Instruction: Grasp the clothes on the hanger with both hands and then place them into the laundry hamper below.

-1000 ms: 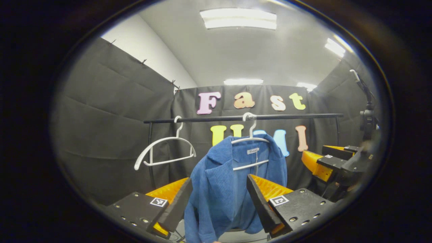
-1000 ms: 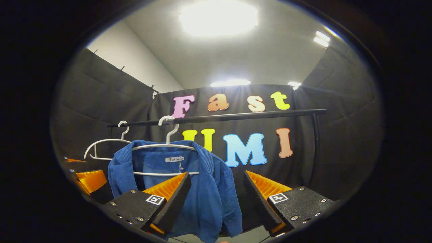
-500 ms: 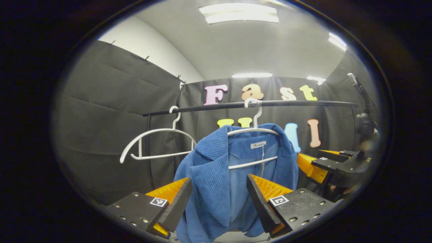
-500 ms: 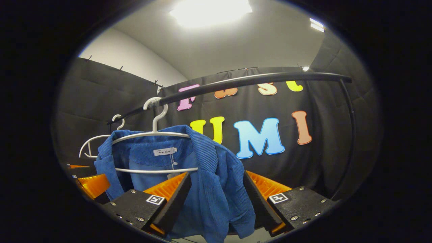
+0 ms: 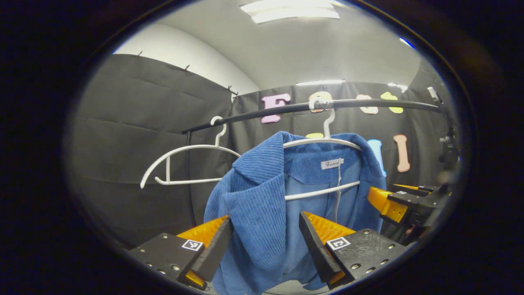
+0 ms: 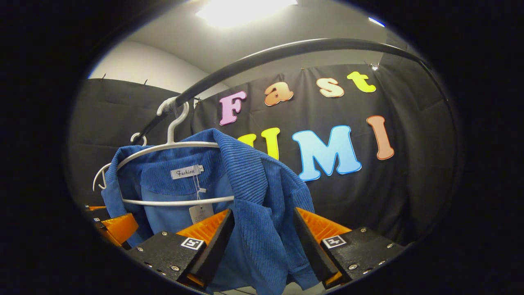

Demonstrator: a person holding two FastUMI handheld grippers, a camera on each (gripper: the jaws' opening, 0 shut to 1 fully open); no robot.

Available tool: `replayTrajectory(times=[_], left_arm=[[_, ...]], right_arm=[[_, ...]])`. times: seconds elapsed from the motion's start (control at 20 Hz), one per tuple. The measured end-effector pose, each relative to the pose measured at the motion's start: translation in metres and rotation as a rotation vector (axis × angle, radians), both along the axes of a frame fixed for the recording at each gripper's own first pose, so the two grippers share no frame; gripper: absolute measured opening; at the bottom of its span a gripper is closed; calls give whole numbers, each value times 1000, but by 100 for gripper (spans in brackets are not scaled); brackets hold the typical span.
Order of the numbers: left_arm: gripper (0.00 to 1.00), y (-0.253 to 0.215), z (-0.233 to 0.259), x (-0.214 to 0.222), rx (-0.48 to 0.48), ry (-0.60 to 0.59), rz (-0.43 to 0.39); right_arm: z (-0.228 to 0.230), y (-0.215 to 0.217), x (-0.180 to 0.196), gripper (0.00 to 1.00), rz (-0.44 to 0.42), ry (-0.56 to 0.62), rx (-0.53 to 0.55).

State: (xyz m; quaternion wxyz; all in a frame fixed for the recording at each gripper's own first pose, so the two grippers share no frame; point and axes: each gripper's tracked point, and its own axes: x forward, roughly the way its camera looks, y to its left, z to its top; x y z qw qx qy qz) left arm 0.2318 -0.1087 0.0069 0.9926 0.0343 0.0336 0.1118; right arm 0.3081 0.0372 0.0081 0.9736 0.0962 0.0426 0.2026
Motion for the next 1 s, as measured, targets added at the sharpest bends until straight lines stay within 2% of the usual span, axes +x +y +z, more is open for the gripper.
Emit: replayTrajectory(times=[0.05, 0.1, 0.25, 0.35, 0.55, 0.6, 0.7, 0.75, 0.85, 0.9, 0.95, 1.0], left_arm=[[99, 1, -2, 4, 5, 5, 8], [93, 2, -6, 7, 8, 11, 17], [93, 5, -10, 13, 21, 24, 41], [93, 6, -12, 14, 12, 30, 48], [64, 10, -19, 10, 1, 44, 67], [57, 14, -19, 9, 9, 43, 77], [43, 13, -20, 9, 2, 50, 57], [35, 8, -16, 8, 4, 53, 35], [21, 18, -14, 8, 26, 39, 66], [14, 14, -13, 7, 21, 37, 36], [14, 14, -11, 2, 24, 37, 43], [6, 13, -7, 1, 27, 28, 27]], right_arm=[[-3, 2, 2, 87, 8, 10, 6], [-6, 5, 5, 87, 17, 21, 14], [-16, 11, 8, 82, 45, 51, 28], [-17, 14, 10, 74, 66, 59, 44], [-9, 18, 8, 44, 95, 27, 67], [-8, 18, 8, 28, 95, 13, 64], [-5, 14, 10, 7, 82, -26, 61], [-4, 18, 8, 4, 93, -38, 61], [-3, 18, 6, 2, 93, -57, 52], [0, 15, 6, 2, 84, -71, 47], [4, 11, 7, 2, 71, -90, 46], [9, 7, 7, 2, 59, -108, 47]])
